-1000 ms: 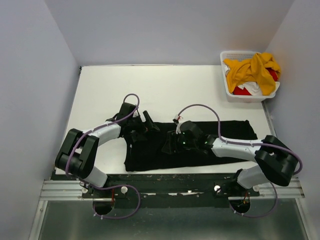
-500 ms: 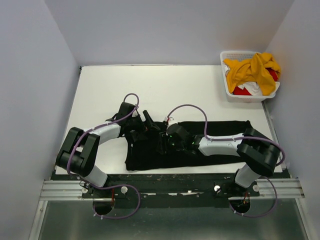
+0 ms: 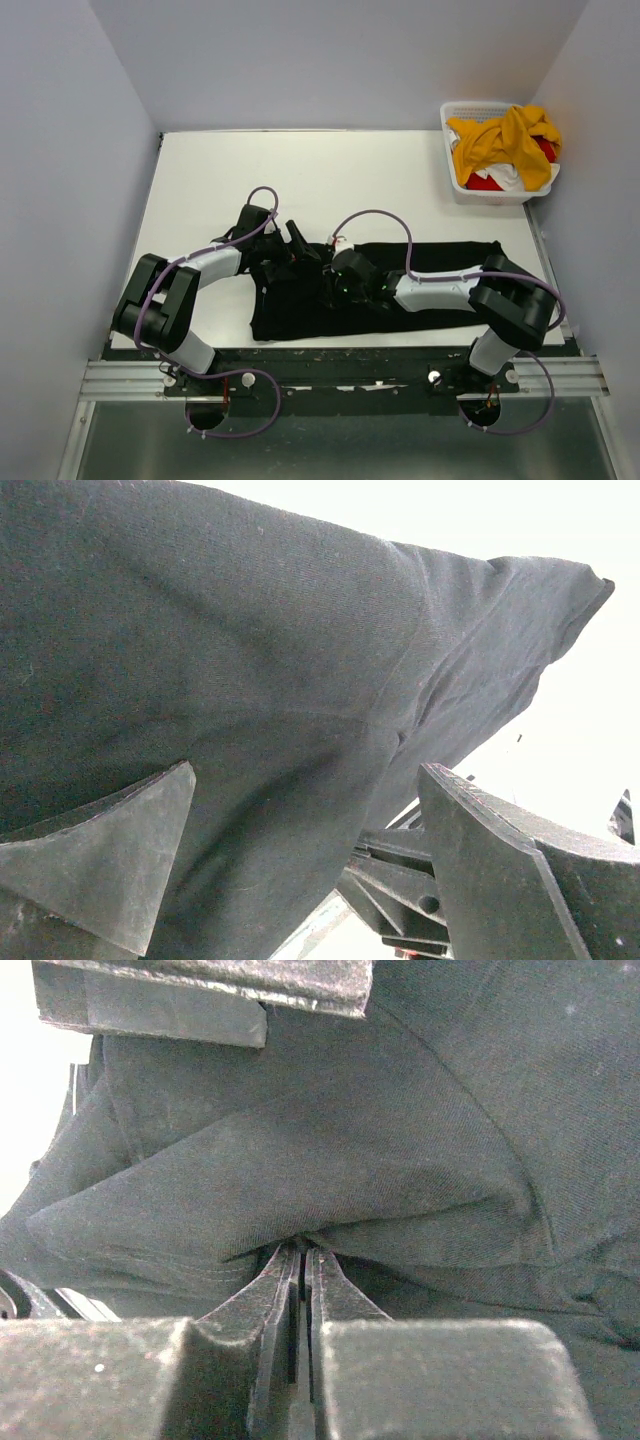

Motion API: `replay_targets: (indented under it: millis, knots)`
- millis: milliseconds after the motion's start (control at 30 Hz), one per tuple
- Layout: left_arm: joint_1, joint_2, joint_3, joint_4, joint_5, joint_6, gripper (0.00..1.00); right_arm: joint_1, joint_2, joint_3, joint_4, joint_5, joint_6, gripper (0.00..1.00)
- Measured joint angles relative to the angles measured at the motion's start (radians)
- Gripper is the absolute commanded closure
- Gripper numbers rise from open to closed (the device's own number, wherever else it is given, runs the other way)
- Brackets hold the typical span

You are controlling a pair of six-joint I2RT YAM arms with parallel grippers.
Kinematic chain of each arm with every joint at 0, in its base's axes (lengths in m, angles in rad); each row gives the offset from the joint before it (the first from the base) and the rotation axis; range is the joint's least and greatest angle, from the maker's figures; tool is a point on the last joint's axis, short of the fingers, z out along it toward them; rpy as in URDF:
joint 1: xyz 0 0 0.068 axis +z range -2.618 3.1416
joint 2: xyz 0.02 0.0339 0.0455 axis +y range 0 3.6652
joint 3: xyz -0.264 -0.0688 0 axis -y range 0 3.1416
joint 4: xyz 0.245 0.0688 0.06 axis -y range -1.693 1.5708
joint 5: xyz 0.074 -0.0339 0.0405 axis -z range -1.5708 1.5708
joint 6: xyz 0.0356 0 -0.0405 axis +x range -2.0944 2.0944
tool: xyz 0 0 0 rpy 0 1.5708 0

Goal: Fold and stack the t-shirts
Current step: Fold the other side of the tshirt into a rectangle, then rotate the tshirt 90 degrees

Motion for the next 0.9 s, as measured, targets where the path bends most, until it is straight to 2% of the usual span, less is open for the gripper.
replay_targets:
  millis: [167, 400, 533, 600, 667, 733, 767, 900]
  knots:
    - [0.003, 0.002, 0.000, -0.001, 0.000, -0.001, 0.01, 0.003, -0.029, 0.000, -0.074, 0.023, 0.023, 0.98]
    - [0.006, 0.013, 0.011, -0.004, 0.001, -0.002, 0.01, 0.003, -0.219, -0.056, -0.230, 0.060, 0.121, 0.96]
    - [0.006, 0.018, 0.018, -0.009, 0.000, -0.002, 0.01, 0.003, -0.281, -0.111, -0.300, 0.060, 0.181, 0.84]
    - [0.006, 0.018, 0.020, -0.013, -0.001, -0.001, 0.01, 0.003, -0.298, -0.127, -0.334, 0.059, 0.201, 0.81]
    - [0.006, 0.018, 0.022, -0.018, -0.003, -0.001, 0.02, 0.003, -0.315, -0.135, -0.375, 0.058, 0.214, 0.66]
    - [0.006, 0.018, 0.024, -0.023, -0.006, 0.000, 0.01, 0.003, -0.328, -0.135, -0.410, 0.058, 0.227, 0.19]
    - [0.006, 0.019, 0.027, -0.028, -0.007, 0.002, 0.02, 0.003, -0.335, -0.134, -0.431, 0.062, 0.233, 0.02]
    - [0.006, 0.040, 0.061, -0.064, -0.008, 0.007, 0.01, 0.004, -0.354, -0.102, -0.522, 0.120, 0.223, 0.00]
